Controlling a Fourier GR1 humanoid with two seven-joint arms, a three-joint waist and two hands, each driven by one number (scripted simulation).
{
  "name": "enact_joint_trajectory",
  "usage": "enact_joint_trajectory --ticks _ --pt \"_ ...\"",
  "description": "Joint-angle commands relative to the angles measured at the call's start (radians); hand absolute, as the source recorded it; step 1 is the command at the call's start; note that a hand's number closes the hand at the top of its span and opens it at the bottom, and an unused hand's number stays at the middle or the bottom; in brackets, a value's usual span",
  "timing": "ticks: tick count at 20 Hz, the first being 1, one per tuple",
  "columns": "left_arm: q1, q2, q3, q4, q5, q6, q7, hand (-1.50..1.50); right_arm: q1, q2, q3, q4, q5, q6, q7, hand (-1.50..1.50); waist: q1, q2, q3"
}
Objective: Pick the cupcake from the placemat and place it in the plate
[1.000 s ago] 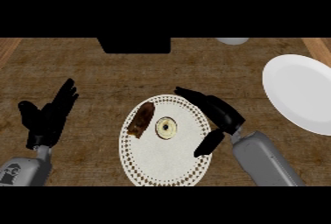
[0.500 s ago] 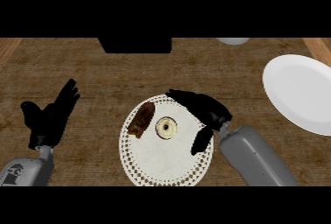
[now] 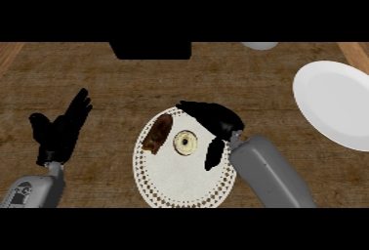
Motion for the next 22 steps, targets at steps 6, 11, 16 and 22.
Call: enact_joint_trajectory --ticks 6,11,16,22 --pt "0.011 -0.041 0.023 -0.056 -0.055 0.006 0.052 0.0 -0.084 0.067 -0.042 0.205 0.108 -0.062 -0.064 -1.5 0.006 0.001 0.0" --pt "-0.071 -0.046 0.053 0.051 -0.065 -0.04 0.023 0.0 -0.115 0.067 0.057 0.244 0.061 -0.093 -0.003 -1.5 0.007 0.002 0.0" --pt "-0.092 -0.085 0.049 0.045 -0.091 0.006 0.049 0.0 -0.089 0.068 0.085 0.25 0.102 -0.017 -0.141 1.5 0.0 0.002 0.0" --pt "-0.02 -0.054 0.082 0.014 -0.085 -0.063 0.027 0.0 -0.066 0.067 0.096 0.205 0.073 -0.055 -0.151 1.5 0.002 0.0 0.0"
